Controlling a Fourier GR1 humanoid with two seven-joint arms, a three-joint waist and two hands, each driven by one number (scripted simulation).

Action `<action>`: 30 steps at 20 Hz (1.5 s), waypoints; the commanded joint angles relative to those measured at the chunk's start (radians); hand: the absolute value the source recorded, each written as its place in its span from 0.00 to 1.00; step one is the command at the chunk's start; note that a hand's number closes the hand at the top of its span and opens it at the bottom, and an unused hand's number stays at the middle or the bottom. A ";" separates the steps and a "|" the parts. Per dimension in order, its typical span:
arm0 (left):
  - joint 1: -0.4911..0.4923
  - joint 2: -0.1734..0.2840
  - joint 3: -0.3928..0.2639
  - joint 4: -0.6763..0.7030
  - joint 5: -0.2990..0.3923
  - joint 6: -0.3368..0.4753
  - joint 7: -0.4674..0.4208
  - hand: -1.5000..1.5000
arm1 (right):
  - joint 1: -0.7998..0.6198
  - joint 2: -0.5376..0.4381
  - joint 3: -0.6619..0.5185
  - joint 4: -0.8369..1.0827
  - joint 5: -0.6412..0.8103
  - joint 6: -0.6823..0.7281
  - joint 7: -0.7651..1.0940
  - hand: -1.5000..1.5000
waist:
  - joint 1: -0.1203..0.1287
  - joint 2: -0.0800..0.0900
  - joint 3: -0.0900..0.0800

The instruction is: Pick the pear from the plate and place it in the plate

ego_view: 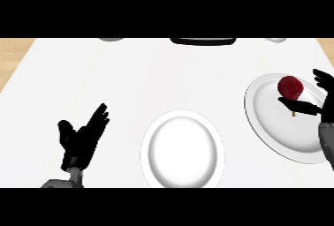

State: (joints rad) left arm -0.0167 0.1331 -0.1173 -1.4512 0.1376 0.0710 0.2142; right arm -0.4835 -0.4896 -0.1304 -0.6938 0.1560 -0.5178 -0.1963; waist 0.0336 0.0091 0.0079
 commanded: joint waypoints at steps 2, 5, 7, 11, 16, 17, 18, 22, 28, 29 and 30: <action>0.026 -0.024 0.001 0.050 -0.013 0.017 -0.036 0.50 | -0.008 0.041 -0.154 0.024 -0.156 0.030 -0.264 0.00 | -0.020 -0.001 -0.004; 0.070 0.007 0.004 -0.027 0.002 -0.005 0.006 0.50 | -0.015 0.028 -0.240 0.108 -0.226 0.088 -0.365 0.00 | -0.012 -0.002 -0.005; 0.052 0.026 0.037 0.005 0.020 -0.029 0.000 0.50 | -0.012 -0.014 -0.262 0.112 -0.251 0.137 -0.315 0.00 | -0.024 -0.006 -0.007; 0.062 -0.019 0.013 0.053 -0.013 -0.002 -0.036 0.50 | 0.049 -0.061 -0.297 0.134 -0.316 0.326 -0.348 0.00 | -0.032 -0.007 -0.007; -0.005 0.024 0.071 0.036 0.026 -0.029 0.038 0.50 | 0.194 -0.091 -0.291 0.050 -0.364 0.529 -0.367 0.00 | -0.040 -0.010 -0.008; 0.002 0.019 0.068 0.036 0.014 -0.016 0.033 0.50 | 0.241 -0.090 -0.258 -0.055 -0.358 0.552 -0.316 0.00 | -0.049 -0.013 -0.009; 0.016 -0.011 0.044 0.071 -0.019 -0.002 -0.022 0.50 | 0.266 -0.114 -0.281 -0.041 -0.378 0.590 -0.337 0.00 | -0.045 -0.011 -0.009; 0.050 -0.029 0.023 0.020 -0.022 0.009 0.012 0.50 | 0.459 -0.076 -0.253 -0.240 -0.384 0.611 -0.316 0.00 | -0.053 -0.014 -0.009; 0.065 -0.009 0.055 0.048 -0.007 -0.042 -0.048 0.50 | 0.635 -0.049 -0.246 -0.399 -0.341 0.595 -0.357 0.00 | -0.044 -0.011 -0.009; 0.087 -0.009 0.032 -0.056 -0.009 -0.027 0.041 0.50 | 0.641 -0.061 -0.259 -0.371 -0.335 0.609 -0.370 0.00 | -0.039 -0.011 -0.008; 0.073 -0.050 0.007 -0.011 -0.065 0.029 -0.013 0.50 | 0.732 -0.049 -0.262 -0.495 -0.354 0.612 -0.337 0.00 | -0.048 -0.012 -0.009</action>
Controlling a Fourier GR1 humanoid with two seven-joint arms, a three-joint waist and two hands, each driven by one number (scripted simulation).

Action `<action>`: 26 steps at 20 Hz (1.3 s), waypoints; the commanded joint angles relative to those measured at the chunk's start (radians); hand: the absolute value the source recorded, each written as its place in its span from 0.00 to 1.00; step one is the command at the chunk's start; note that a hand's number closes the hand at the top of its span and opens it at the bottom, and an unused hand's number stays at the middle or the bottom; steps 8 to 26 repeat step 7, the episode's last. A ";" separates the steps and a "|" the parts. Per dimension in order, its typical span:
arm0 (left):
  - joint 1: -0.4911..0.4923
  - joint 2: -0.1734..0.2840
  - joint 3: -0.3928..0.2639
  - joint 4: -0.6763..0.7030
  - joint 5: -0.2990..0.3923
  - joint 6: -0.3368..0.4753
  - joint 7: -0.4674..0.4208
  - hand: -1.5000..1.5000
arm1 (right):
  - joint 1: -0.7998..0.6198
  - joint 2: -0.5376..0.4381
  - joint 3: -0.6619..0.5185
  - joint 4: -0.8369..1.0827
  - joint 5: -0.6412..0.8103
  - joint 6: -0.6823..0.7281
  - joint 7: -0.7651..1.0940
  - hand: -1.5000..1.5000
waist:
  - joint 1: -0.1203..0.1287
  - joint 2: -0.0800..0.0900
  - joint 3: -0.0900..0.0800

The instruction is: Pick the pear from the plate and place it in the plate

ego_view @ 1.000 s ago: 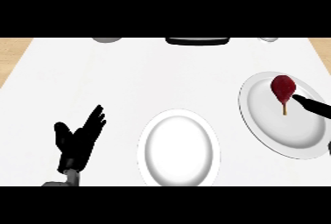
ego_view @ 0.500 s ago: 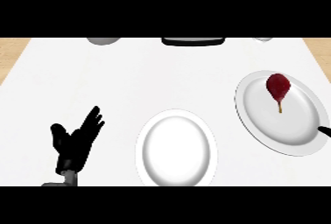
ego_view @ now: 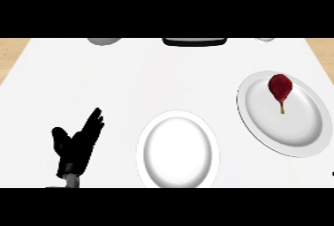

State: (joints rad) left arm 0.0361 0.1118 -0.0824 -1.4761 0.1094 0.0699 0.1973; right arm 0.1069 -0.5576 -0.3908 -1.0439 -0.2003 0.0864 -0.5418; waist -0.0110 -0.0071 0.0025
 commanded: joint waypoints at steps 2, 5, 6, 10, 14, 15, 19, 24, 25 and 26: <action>-0.027 -0.007 -0.001 0.015 -0.018 0.010 0.068 0.50 | 0.153 0.017 -0.023 -0.180 0.005 0.007 0.036 0.00 | 0.002 0.006 -0.003; -0.038 -0.035 -0.002 0.061 -0.035 0.022 0.024 0.50 | 0.186 0.056 -0.038 -0.139 0.037 0.005 -0.018 0.00 | 0.005 0.007 -0.003; 0.027 -0.020 0.004 0.033 -0.015 -0.001 0.002 0.50 | 0.305 0.091 -0.018 -0.287 0.025 0.010 -0.001 0.00 | -0.001 0.005 -0.004; 0.007 -0.021 -0.001 0.056 -0.022 -0.024 -0.004 0.50 | 0.191 0.076 -0.026 -0.211 0.051 -0.001 0.036 0.00 | 0.007 0.007 -0.003; 0.007 -0.021 -0.001 0.056 -0.022 -0.024 -0.004 0.50 | 0.191 0.076 -0.026 -0.211 0.051 -0.001 0.036 0.00 | 0.007 0.007 -0.003; 0.007 -0.021 -0.001 0.056 -0.022 -0.024 -0.004 0.50 | 0.191 0.076 -0.026 -0.211 0.051 -0.001 0.036 0.00 | 0.007 0.007 -0.003; 0.007 -0.021 -0.001 0.056 -0.022 -0.024 -0.004 0.50 | 0.191 0.076 -0.026 -0.211 0.051 -0.001 0.036 0.00 | 0.007 0.007 -0.003; 0.007 -0.021 -0.001 0.056 -0.022 -0.024 -0.004 0.50 | 0.191 0.076 -0.026 -0.211 0.051 -0.001 0.036 0.00 | 0.007 0.007 -0.003; 0.007 -0.021 -0.001 0.056 -0.022 -0.024 -0.004 0.50 | 0.191 0.076 -0.026 -0.211 0.051 -0.001 0.036 0.00 | 0.007 0.007 -0.003; 0.007 -0.021 -0.001 0.056 -0.022 -0.024 -0.004 0.50 | 0.191 0.076 -0.026 -0.211 0.051 -0.001 0.036 0.00 | 0.007 0.007 -0.003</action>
